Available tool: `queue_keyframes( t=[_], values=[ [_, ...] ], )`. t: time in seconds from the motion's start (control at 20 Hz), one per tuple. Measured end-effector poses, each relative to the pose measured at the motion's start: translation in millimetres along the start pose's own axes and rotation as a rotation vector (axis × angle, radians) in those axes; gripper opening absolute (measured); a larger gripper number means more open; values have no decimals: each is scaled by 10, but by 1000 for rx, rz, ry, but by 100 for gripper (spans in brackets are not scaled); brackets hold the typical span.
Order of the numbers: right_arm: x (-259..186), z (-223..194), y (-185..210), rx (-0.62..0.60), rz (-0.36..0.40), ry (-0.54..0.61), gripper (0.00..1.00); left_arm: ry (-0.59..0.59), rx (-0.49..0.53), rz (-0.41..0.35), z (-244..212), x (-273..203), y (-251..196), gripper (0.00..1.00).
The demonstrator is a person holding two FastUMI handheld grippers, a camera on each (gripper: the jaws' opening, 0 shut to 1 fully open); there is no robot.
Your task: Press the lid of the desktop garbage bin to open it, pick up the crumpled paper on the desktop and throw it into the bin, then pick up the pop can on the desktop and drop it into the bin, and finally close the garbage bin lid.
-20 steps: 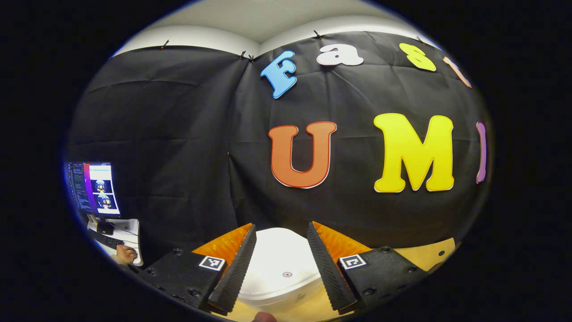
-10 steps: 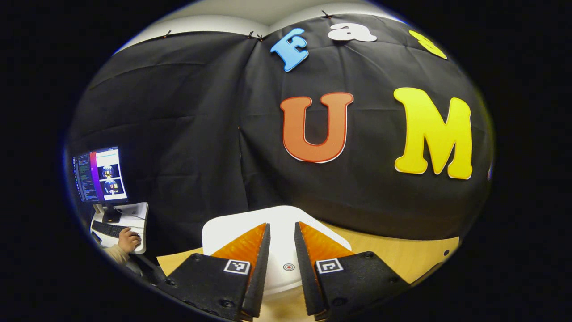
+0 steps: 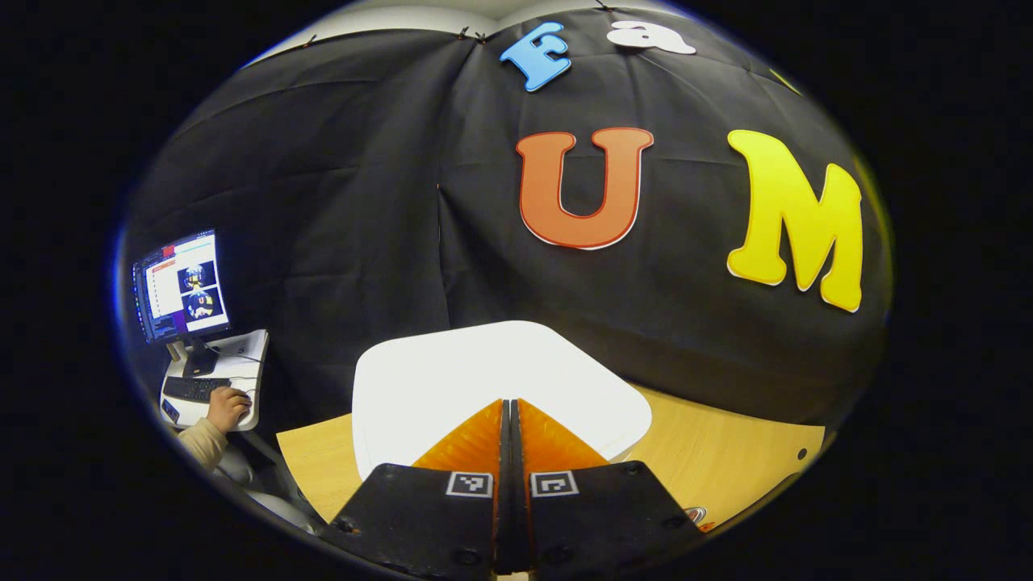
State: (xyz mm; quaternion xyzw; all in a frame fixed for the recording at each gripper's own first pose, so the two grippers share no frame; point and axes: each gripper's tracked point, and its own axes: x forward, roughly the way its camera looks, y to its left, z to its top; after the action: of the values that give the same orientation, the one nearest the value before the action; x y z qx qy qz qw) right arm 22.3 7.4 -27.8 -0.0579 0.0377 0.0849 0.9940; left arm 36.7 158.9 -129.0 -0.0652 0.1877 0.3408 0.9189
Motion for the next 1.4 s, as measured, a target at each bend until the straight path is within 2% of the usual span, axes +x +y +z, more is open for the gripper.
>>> queue_keyframes(
  t=[0.1, 0.3, 0.6, 0.7, 0.85, 0.9, 0.95, 1.05, 1.2, 1.3, 1.35, 1.4],
  values=[
    [3, -48, 4, 9, -4, 9, 92, 16, 46, 13, -24, 7, 16, 3],
    [14, -86, -1, 32, -14, 19, 92, 24, 11, 17, -69, 13, -10, 4],
    [-12, -70, -17, 8, -22, 6, 94, -40, 89, 18, 94, -14, -15, 4],
    [-36, -41, -85, 6, -37, -3, 94, -47, 45, -6, 121, -71, -35, 4],
    [-90, -33, -163, 16, -58, -3, 94, -127, 11, -90, 371, -266, -159, 6],
    [-104, -32, -171, 18, -62, -4, 94, -159, 16, -128, 464, -348, -222, 17],
    [-119, -30, -191, 21, -66, -7, 92, -204, 29, -164, 580, -452, -282, 34],
    [-134, -38, -194, 34, -68, -5, 94, -279, 35, -217, 736, -619, -306, 53],
    [-169, -27, -208, 41, -63, -8, 94, -321, 62, -270, 844, -755, -344, 57],
    [-179, -47, -241, 39, -66, -9, 92, -329, 64, -322, 860, -837, -403, 65],
    [-186, -51, -262, 40, -68, -9, 92, -338, 66, -329, 869, -870, -393, 73],
    [-198, -77, -286, 43, -69, -4, 92, -351, 70, -330, 882, -909, -352, 77]
  ],
)
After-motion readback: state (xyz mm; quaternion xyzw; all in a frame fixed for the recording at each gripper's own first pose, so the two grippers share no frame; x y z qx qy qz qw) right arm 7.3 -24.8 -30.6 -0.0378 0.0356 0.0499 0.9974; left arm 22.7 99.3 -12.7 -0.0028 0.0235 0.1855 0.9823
